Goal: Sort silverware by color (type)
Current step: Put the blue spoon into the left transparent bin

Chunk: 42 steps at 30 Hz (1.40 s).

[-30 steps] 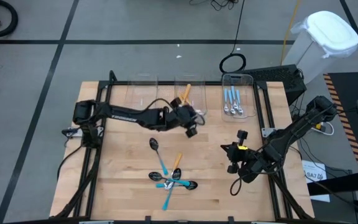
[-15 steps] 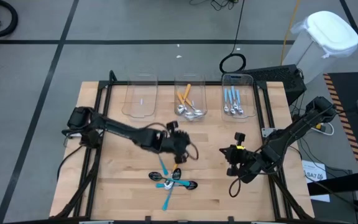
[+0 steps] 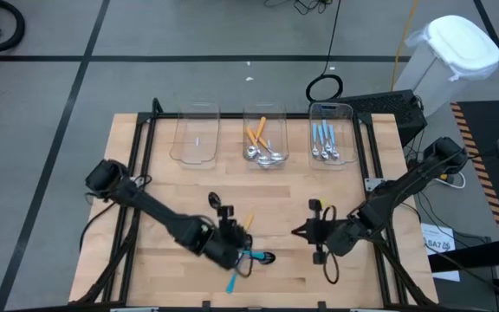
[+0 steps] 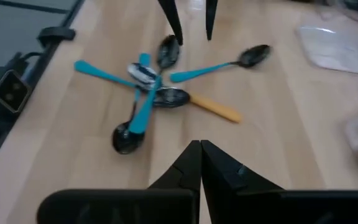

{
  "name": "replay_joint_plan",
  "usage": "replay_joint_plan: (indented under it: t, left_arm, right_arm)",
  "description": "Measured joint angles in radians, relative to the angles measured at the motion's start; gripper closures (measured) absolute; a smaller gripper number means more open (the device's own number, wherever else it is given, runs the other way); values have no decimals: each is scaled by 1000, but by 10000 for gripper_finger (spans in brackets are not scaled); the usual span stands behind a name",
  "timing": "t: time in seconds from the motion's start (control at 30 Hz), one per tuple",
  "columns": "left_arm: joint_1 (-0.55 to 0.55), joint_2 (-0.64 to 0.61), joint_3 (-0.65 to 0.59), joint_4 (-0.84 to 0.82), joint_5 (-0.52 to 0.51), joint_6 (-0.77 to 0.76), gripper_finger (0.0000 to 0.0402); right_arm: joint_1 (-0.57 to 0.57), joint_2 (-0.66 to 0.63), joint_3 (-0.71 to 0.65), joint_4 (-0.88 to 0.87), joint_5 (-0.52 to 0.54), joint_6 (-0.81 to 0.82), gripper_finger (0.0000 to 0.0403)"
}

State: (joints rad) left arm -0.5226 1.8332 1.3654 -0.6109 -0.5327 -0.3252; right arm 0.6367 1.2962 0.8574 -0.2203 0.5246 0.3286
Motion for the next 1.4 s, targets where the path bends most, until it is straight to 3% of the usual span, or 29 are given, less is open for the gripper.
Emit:
replay_joint_plan:
  t: [0.3, 0.57, 1.27, 1.4]
  left_arm:
    - [-100, 0, 0, -64, 67, -38, 252]
    - [-115, 0, -90, -20, 141, -51, 252]
    - [-39, 2, -271, 178, 238, -52, 252]
    - [-17, 2, -319, 278, 289, -43, 252]
  right_arm:
    - [-129, 149, 13, 170, -319, -133, 399]
    - [-173, 234, 103, 131, -445, -224, 398]
    - [-175, 234, 118, 108, -449, -289, 398]
    - [-175, 234, 118, 102, -449, -289, 398]
